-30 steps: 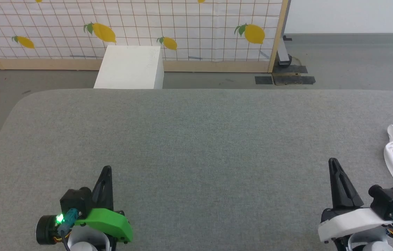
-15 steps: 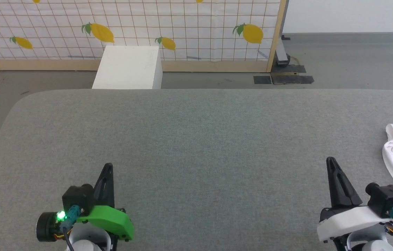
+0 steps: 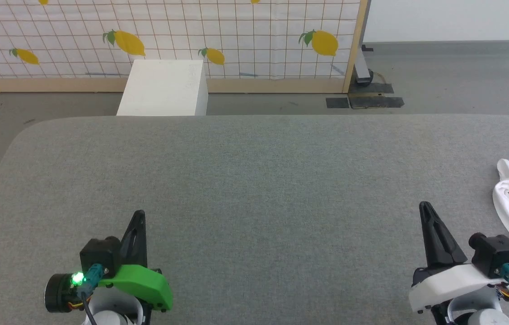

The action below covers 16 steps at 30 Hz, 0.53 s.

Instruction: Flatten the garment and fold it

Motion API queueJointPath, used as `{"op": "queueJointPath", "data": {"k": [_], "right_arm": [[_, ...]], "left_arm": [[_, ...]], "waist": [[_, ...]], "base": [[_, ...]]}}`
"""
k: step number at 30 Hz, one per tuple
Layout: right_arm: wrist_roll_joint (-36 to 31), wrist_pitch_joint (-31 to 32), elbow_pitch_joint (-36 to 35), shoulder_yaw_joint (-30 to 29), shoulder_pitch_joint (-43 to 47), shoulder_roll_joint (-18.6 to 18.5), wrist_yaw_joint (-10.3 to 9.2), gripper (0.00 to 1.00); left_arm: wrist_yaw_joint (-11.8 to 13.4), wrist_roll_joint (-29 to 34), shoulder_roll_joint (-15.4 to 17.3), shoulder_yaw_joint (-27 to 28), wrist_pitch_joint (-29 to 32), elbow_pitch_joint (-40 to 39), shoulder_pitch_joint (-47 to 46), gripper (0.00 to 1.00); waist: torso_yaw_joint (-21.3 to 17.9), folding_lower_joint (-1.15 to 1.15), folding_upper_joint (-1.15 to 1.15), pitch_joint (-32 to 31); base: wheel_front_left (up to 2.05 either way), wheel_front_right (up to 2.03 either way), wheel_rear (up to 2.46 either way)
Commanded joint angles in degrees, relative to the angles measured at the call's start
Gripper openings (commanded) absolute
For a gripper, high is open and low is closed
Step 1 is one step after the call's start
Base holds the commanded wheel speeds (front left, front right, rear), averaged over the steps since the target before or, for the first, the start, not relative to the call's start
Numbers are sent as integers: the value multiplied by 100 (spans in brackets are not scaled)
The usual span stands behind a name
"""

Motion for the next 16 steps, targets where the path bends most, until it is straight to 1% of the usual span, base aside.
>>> {"op": "queueJointPath", "data": {"k": [1, 16], "right_arm": [[-74, 35, -50, 16, -1, 1, -3, 0], [-229, 207, -168, 48, -1, 1, -4, 0]], "left_arm": [[-2, 99, -32, 29, 40, -56, 67, 0], [-2, 235, -77, 91, 213, -239, 109, 0]], "waist": [[-3, 0, 0, 0], [-36, 0, 0, 4]], "base": [[0, 0, 0], [0, 0, 0]]}}
